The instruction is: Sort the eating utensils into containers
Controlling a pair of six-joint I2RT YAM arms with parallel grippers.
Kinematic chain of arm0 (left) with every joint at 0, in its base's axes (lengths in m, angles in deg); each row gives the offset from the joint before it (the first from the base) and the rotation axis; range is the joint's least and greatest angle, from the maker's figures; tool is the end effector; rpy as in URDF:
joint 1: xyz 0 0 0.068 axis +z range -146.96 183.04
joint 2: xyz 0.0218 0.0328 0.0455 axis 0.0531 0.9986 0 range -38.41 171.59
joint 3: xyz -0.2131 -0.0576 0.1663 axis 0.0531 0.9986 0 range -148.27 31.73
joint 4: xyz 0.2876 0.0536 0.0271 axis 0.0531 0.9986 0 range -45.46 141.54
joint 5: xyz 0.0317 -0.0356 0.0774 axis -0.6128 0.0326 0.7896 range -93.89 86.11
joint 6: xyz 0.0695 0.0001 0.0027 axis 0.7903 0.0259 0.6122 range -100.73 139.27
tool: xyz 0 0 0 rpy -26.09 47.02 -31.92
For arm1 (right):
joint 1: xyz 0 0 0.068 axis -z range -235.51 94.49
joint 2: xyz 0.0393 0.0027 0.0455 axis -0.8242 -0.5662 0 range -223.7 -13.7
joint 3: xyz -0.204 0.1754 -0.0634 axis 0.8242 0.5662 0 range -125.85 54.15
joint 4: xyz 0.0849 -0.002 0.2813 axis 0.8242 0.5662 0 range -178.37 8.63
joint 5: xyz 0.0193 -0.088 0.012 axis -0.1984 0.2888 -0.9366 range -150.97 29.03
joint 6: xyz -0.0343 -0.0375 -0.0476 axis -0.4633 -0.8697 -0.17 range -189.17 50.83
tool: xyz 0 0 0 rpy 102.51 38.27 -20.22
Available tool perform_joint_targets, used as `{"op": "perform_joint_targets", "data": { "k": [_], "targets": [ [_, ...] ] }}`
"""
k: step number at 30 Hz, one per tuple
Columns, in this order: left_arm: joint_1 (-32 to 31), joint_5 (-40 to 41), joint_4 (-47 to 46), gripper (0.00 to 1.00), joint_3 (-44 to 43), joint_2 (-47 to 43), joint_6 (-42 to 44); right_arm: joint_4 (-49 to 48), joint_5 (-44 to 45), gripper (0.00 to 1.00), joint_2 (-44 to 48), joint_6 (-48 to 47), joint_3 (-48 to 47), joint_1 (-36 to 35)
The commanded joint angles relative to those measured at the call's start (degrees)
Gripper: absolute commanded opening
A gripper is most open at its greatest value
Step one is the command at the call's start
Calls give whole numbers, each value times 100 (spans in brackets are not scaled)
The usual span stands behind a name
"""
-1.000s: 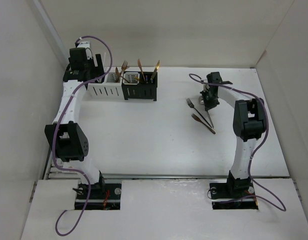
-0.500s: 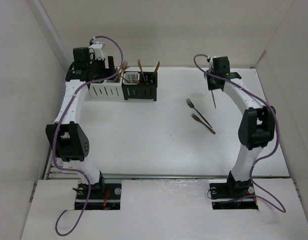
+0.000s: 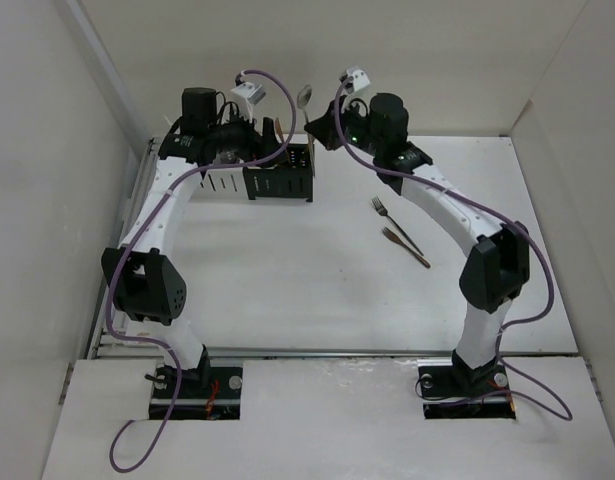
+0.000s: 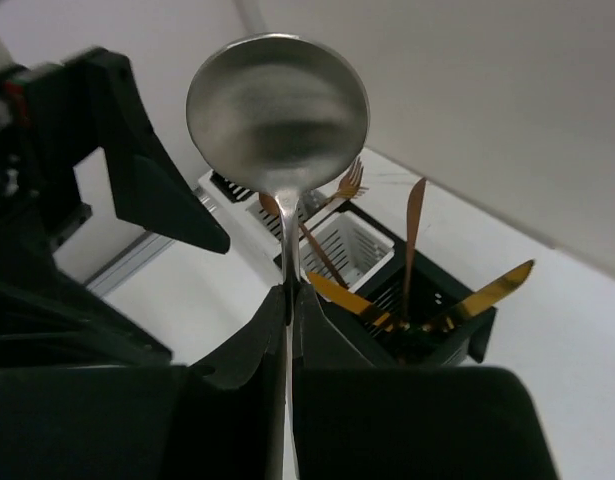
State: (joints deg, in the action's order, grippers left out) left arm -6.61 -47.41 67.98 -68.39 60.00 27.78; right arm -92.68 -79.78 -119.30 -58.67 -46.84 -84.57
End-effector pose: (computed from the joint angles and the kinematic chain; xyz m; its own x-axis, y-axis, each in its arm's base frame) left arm 0.4305 -0.1128 0.4041 -0.2497 0.1513 -0.9564 0.7980 0.5917 -0.1147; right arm 0.4306 0.2601 0.4080 -0.1395 0.1198 -0.9829 -0.7284 0.6601 0.1839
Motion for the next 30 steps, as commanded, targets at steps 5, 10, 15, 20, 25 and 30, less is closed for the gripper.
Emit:
{"op": "perform_joint_targets", "data": {
  "k": [5,10,15,20,25,30],
  "targets": [
    [-195,-244,-384,80,-201,2,-245,-1404,-975,0,-355,1101,-106,-74],
    [-326,-113,-586,80,-87,55,-473,-2134,-1116,0,-356,1515,281,-126],
    [-327,64,-691,76,45,108,-473,-2513,-1178,0,-408,1893,361,-179],
    [-327,169,-797,65,98,108,-675,-2565,-1283,0,-461,1947,361,-285],
    [-327,345,-797,41,45,108,-728,-2565,-1283,0,-461,1947,475,-337],
    [-327,659,-850,0,45,108,-843,-2565,-1283,0,-514,1947,580,-337]
  ]
}}
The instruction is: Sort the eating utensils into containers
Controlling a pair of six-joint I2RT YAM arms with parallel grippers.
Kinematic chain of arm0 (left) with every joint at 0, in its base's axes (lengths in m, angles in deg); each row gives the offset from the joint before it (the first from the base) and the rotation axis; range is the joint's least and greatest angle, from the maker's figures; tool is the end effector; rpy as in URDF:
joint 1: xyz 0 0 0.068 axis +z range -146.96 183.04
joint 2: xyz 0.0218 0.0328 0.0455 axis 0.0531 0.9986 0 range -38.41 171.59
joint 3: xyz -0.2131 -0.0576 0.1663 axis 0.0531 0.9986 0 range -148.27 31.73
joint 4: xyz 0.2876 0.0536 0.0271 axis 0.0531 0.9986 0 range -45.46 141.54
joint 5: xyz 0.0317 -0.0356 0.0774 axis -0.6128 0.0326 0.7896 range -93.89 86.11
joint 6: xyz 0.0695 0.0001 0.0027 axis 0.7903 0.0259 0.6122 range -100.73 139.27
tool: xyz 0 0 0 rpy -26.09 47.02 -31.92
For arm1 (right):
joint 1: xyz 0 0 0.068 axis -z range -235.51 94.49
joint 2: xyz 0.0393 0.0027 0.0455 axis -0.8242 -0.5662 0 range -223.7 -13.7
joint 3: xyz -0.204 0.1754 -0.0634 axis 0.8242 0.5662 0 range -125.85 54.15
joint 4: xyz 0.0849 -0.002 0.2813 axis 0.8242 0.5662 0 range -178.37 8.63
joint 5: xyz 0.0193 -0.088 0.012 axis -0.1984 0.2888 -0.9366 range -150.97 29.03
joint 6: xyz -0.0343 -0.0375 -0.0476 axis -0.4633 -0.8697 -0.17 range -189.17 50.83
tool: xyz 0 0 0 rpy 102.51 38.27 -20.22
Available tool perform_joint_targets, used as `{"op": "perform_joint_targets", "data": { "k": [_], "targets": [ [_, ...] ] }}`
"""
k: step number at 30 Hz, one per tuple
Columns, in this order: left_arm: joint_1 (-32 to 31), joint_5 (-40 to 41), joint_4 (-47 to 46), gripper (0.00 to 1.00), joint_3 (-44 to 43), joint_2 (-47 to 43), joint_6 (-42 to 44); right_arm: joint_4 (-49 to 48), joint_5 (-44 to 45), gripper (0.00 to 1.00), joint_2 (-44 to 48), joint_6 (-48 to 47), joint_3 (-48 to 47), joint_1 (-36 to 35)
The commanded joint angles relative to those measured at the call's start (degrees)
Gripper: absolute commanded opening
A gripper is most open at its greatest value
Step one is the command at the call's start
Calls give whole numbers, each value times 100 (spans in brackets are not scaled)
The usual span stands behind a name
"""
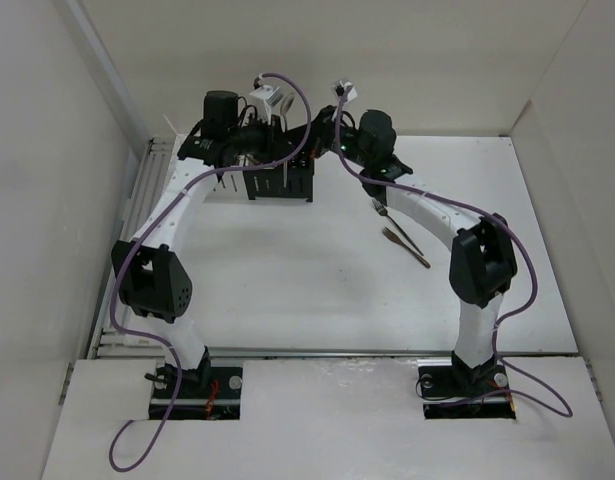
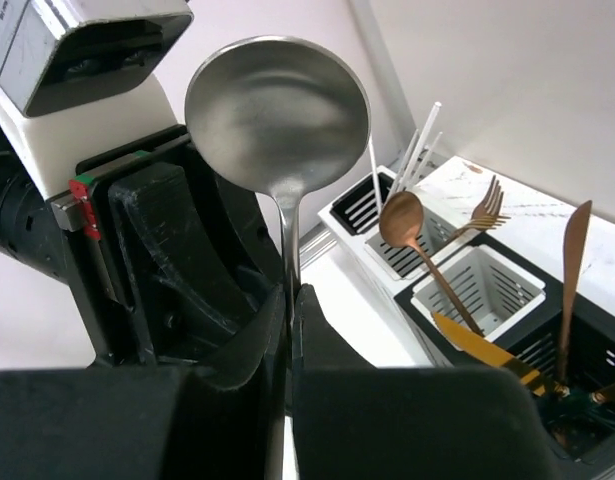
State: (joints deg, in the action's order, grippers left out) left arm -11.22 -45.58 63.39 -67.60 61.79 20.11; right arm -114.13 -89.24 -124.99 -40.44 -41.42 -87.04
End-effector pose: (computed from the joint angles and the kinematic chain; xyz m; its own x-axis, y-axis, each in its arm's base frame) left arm 0.4336 -0.1491 0.3935 -0.3154 0.0915 -0.9445 0.7955 0.5681 -0.2106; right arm 0.4329 0.2970 0.3666 -0.2821 0.3236 -0.9032 -0.8239 0.4006 0.4009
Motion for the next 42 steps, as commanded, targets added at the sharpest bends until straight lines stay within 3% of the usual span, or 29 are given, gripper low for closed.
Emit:
{"op": "perform_joint_targets", "data": {
  "k": [1,3,4,5,6,8,9,13,15,16,21,26,31,42],
  "targets": [
    [134,617,-391,0,-34,-71,-75,-421,-337,0,54,124,38,-90],
    [134,898,-443,0,-34,-71,-6,-421,-337,0,-15,124,38,-90],
    [134,1196,-444,0,-34,-71,-5,-421,-406,7,-16,124,-40,-90],
    [134,1364,-444,0,-34,-71,56,-421,-407,39,-86,124,-136,-38],
    [134,1505,-505,0,-95,-1,56,-421,-503,51,-165,124,-190,-38],
    [248,1882,-557,0,-227,60,109,-421,-609,59,-165,124,-251,155],
    [248,1988,-558,0,-297,61,109,-421,-609,72,-165,124,-252,225],
    [380,2280,-820,0,-815,420,223,-421,-548,87,79,177,55,656],
    [441,2533,-935,0,-1105,587,276,-421,-548,87,203,177,231,919],
    [442,2604,-1006,0,-1176,684,276,-421,-548,93,256,116,414,999],
    [574,3052,-1629,0,-1396,1369,215,-158,-548,93,704,-244,943,1395],
    [626,3106,-2394,0,-808,1572,337,403,-442,93,889,-667,1049,1597],
    [626,2711,-3026,0,-289,1704,478,537,-442,93,942,-772,1111,1703],
    [574,2113,-3151,0,98,1757,241,774,-337,93,1258,-1000,1489,1755]
  ]
}}
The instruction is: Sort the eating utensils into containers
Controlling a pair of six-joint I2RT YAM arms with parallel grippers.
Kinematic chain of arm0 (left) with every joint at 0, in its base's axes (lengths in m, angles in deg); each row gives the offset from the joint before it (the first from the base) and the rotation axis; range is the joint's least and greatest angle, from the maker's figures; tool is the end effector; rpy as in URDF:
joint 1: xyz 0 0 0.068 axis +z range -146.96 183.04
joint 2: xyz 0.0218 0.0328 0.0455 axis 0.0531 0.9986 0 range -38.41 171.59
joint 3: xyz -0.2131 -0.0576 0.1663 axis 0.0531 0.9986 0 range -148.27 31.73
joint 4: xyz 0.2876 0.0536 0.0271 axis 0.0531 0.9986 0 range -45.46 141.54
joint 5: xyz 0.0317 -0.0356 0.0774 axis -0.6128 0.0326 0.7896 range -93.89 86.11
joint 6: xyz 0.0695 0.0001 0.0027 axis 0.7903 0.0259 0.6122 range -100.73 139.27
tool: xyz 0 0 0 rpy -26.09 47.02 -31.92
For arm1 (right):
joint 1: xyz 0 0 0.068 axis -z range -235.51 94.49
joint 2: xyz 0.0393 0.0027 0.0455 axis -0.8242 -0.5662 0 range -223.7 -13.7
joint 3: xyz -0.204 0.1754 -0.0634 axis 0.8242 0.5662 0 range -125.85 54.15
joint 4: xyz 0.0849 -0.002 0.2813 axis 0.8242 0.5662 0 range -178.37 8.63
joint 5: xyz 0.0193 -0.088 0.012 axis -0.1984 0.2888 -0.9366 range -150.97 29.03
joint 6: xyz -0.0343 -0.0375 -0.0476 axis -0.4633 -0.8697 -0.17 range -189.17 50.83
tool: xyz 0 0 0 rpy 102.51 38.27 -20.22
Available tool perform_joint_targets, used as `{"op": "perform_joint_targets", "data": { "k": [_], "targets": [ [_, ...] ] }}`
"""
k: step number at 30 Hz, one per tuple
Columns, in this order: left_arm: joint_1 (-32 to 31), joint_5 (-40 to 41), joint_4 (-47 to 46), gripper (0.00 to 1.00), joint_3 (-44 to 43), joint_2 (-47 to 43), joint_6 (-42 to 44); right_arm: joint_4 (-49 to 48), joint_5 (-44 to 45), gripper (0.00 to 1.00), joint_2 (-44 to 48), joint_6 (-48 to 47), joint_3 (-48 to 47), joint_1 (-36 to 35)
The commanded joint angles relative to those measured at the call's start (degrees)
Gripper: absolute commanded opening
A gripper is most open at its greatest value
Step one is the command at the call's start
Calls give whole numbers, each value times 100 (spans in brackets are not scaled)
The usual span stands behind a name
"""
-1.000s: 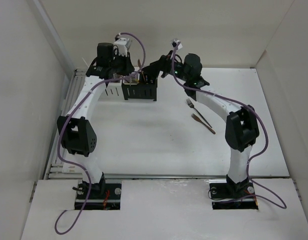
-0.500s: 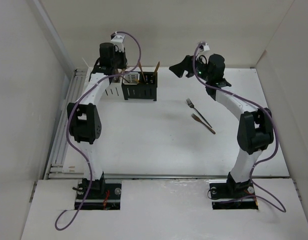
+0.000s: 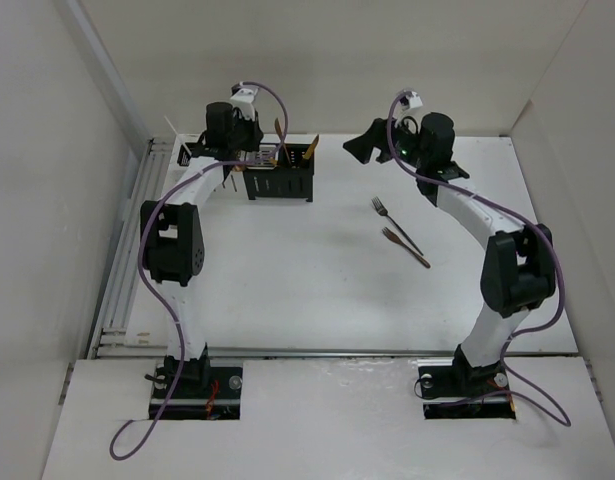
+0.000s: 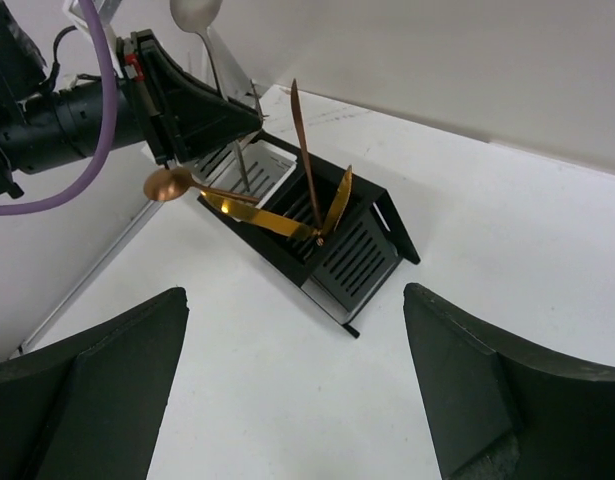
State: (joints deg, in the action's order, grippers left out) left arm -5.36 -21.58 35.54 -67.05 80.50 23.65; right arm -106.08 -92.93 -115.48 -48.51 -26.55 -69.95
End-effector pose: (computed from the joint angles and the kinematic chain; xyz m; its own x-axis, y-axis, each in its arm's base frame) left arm 0.5493 -0.0986 0.2834 -0.1573 0.0968 -0.9828 0.4476 0.8941 0.0164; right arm 0.4561 0.1483 0.3239 -0.3083 0.2297 -0.9231 -0.6567 0.6507 0.3813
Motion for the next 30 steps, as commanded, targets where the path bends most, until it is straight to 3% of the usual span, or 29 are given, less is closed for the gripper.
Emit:
{"op": "perform_joint_targets", "data": {
  "k": [1,20,23,30],
  "targets": [
    [-12,-287,-366,0,43,-114,-113,-30,33,93,360,-194,2,46],
    [-170,-235,-639,7,808,0,1,242,191,94,852,-458,424,266],
    [-170,-235,-560,0,624,0,-60,295,191,94,923,-458,476,266],
    [-170,-235,-24,0,-193,-52,-122,295,243,94,976,-511,477,319]
  ]
}}
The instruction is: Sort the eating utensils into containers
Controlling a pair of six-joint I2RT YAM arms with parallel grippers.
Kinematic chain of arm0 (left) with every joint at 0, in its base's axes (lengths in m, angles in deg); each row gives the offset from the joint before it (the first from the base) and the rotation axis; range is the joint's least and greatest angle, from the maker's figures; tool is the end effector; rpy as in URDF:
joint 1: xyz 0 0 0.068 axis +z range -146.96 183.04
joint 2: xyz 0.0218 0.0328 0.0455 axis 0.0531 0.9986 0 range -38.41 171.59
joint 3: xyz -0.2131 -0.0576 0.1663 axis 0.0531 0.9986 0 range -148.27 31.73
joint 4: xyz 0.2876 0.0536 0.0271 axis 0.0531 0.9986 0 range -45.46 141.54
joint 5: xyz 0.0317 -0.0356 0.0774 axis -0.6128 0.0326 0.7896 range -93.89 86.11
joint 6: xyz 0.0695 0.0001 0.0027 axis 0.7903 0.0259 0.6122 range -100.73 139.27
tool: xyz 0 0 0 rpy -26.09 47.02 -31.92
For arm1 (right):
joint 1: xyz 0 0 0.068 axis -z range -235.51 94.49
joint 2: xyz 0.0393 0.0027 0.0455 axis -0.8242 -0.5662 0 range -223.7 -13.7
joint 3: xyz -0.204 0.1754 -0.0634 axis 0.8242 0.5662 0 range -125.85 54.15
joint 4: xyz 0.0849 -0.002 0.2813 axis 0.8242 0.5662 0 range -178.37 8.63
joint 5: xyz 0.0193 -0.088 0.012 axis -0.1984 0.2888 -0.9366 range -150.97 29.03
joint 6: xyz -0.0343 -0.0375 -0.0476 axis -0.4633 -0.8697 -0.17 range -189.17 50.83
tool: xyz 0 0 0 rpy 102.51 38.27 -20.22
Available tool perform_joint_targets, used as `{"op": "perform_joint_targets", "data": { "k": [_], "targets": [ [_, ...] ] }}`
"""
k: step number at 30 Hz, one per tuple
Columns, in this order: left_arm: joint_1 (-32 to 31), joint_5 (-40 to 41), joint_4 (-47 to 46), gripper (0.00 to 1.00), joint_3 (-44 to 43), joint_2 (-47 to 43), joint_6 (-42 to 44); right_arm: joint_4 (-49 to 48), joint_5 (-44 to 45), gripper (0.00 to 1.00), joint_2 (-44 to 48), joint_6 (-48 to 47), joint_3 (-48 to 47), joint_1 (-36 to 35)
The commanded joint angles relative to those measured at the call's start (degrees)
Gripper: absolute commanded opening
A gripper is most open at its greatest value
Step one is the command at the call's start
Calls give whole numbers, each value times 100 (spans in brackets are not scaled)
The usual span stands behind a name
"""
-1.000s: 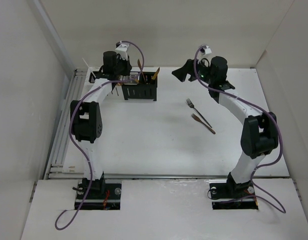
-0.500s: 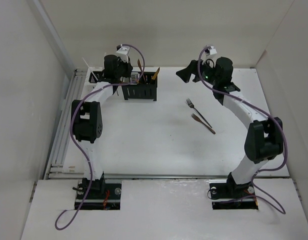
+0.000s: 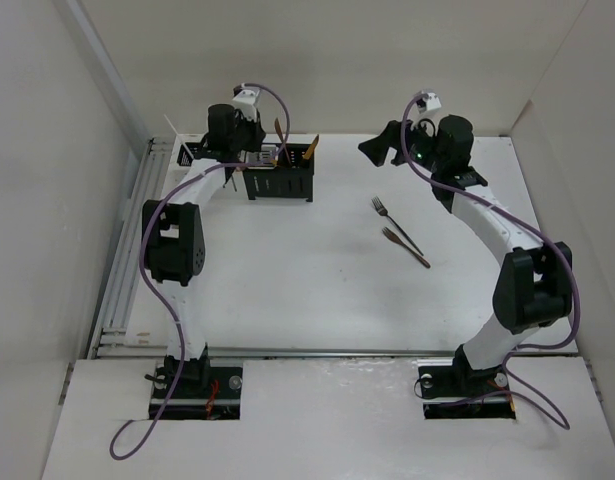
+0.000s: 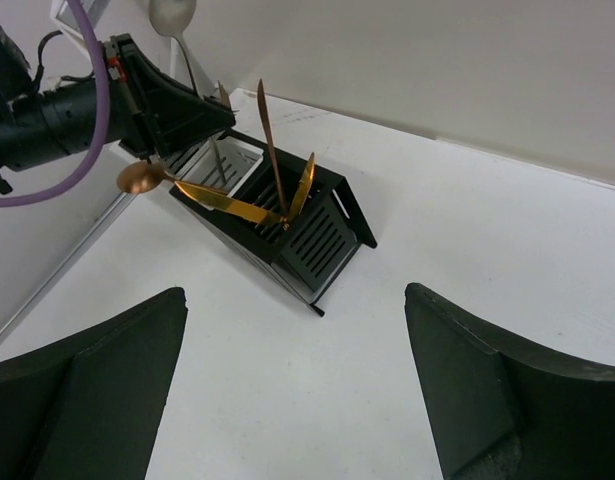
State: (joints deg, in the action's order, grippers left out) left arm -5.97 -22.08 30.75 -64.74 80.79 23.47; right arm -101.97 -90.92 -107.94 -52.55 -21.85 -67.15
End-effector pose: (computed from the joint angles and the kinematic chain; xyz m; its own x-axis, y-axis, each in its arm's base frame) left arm 0.5479 -0.1048 0.2748 -0.1199 0.0895 -0.9887 0.4635 0.8858 0.0240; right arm 0.4316 0.1177 0.3400 -0.2652 0.1984 -0.9436 -0.6119 0.7217 0.3237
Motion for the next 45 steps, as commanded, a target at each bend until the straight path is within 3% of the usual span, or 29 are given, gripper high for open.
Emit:
{"op": "perform_joint_targets", "data": {
  "k": [1,8,28,31,33,37,45],
  "targets": [
    [-109,-184,560,0,-504,-81,-104,-116,42,94,221,-107,7,39],
    [-109,-184,631,0,-760,-186,53,-116,42,94,274,-212,7,39],
    [-109,-140,-292,0,4,104,573,280,-63,94,547,-370,60,197],
    [-109,-140,-292,13,58,104,511,384,-10,94,599,-423,60,197],
    [-109,-140,-230,27,58,104,511,489,42,96,652,-537,60,197],
    [-109,-79,15,42,58,42,441,1209,734,100,705,-853,60,250],
    [-4,764,542,43,-337,-194,178,3370,2291,100,582,-1934,-116,250]
  ]
}}
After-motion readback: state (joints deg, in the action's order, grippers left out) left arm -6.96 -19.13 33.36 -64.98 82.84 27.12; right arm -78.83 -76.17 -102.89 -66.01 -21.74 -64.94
